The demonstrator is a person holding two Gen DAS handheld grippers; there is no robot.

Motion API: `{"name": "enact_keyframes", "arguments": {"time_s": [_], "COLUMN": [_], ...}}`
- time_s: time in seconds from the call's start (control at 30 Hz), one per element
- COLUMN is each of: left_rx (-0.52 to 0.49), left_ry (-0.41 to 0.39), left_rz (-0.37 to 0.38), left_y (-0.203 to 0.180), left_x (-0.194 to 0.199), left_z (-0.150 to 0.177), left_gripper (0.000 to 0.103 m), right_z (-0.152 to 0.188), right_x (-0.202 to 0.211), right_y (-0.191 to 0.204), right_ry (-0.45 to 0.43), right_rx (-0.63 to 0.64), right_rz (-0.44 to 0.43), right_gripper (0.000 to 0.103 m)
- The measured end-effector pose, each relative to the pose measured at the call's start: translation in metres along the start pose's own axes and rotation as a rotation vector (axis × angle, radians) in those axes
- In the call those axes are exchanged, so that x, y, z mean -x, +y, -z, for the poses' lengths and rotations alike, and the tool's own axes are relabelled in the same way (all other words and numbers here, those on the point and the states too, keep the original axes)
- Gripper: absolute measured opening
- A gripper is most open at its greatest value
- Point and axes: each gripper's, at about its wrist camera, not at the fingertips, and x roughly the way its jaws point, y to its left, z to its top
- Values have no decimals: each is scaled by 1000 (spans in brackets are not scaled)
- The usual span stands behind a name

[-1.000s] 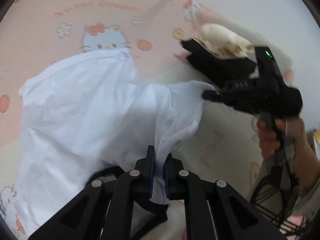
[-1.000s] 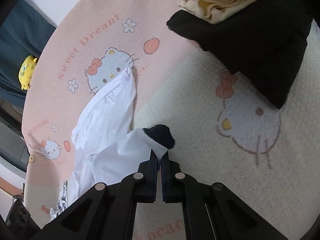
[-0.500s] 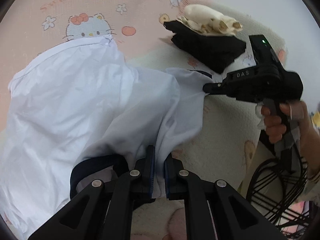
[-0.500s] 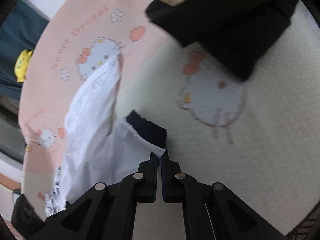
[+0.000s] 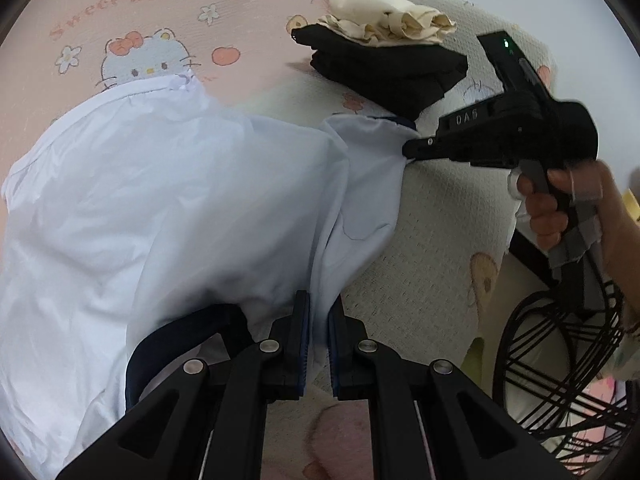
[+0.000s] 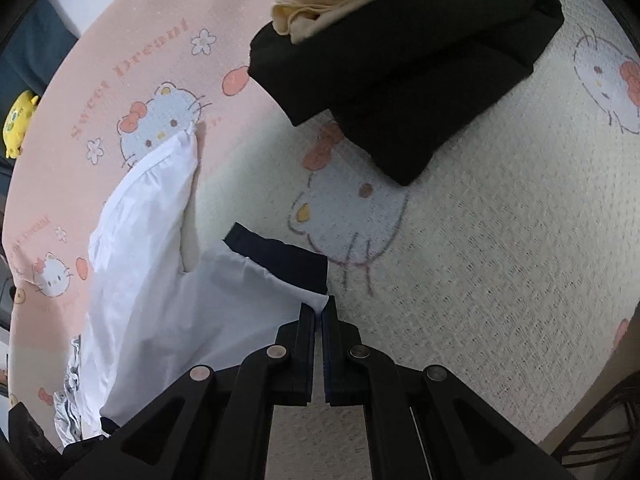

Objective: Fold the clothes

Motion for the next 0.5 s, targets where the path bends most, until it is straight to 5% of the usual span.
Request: {"name": "enact_keyframes", "arguments": {"time_s": [0.17, 0.23, 0.37, 0.5], "left_rx": [9, 3, -16, -16], "left_ry": [-54, -55, -59, -76], "left_rz": [3, -10, -32, -78], "left_y": [-1, -4, -11, -7], "left_x": [20, 26, 41, 51], "left_z": [-7, -13, -15, -10], "left_gripper": [8, 14, 47, 48], "right_z": [4, 4, 2, 1], "right_x": [-1, -2, -3, -4], "right_y": [6, 7, 2, 5], "right_ry": [10, 20, 26, 42], "right_rx": [53, 47, 21, 29], "right_rz": [14, 4, -17, -16], "right_gripper": [1, 1, 1, 1]}}
